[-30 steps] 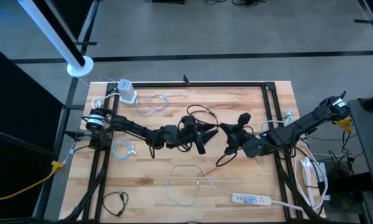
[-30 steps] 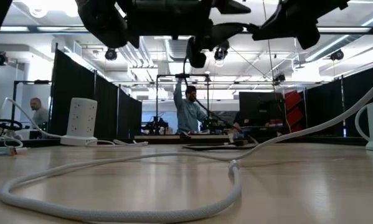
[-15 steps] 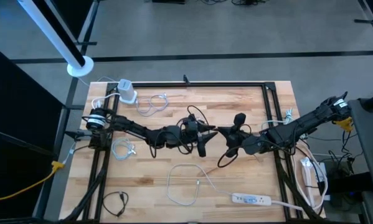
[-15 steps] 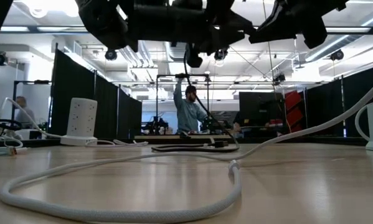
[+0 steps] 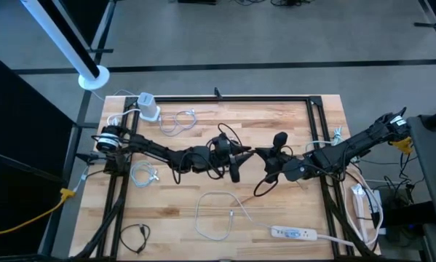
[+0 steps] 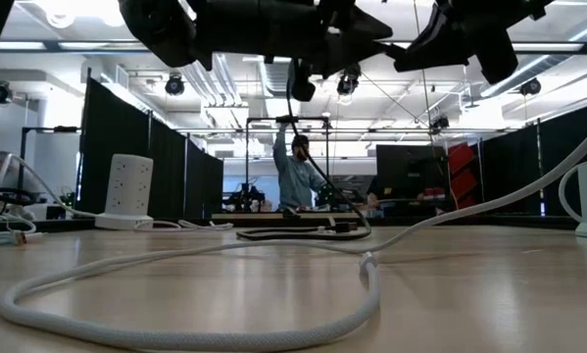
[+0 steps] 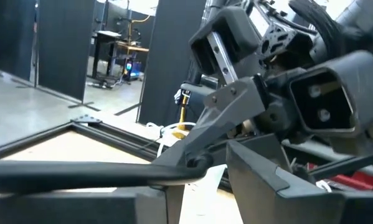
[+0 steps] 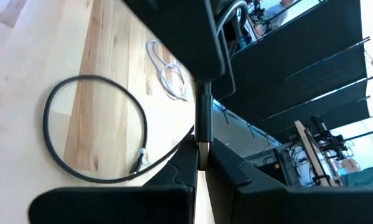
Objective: Insert USB
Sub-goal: Insert the top black charger cable into the green outlet extension
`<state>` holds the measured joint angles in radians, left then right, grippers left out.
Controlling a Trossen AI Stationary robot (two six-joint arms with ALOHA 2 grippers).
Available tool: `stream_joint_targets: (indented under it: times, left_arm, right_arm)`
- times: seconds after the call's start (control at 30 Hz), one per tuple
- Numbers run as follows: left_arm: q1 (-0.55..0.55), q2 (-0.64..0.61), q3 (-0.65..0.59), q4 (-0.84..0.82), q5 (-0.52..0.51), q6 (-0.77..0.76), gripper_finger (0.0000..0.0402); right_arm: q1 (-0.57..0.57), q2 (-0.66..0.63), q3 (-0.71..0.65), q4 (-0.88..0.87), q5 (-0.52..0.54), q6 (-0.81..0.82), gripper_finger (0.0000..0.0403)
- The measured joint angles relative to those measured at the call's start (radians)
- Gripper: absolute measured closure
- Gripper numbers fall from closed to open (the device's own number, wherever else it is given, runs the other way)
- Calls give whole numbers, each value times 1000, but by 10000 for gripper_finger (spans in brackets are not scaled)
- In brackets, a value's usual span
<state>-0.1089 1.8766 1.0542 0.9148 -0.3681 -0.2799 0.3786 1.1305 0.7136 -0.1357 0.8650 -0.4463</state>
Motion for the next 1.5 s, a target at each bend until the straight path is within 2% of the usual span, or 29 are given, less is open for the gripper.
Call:
stream_joint_targets:
  times: [0.43, 0.53, 0.67, 0.8, 1.0, 1.43, 1.5]
  left_arm:
    - [-1, -3, 0, -44, -32, -3, 390]
    - [-2, -4, 0, -47, -33, -2, 391]
    - [0, -13, 0, -64, -34, 22, 391]
    - [1, -39, 0, -135, 45, 84, 391]
    - [1, -77, 0, -209, 202, 254, 391]
    - [-15, -78, 64, -253, 588, 338, 391]
    - [-24, -78, 65, -299, 594, 336, 391]
  right_arm:
    - [-1, 0, 0, -8, 3, -1, 398]
    - [0, 0, 0, -11, 2, -9, 397]
    - [1, -1, 1, -43, -3, -10, 349]
    - [20, -29, 18, -245, -26, 64, 282]
    - [12, -79, 142, -745, -255, 501, 213]
    - [-76, -88, 242, -1309, -687, 986, 112]
    - [-99, -88, 229, -1312, -709, 959, 95]
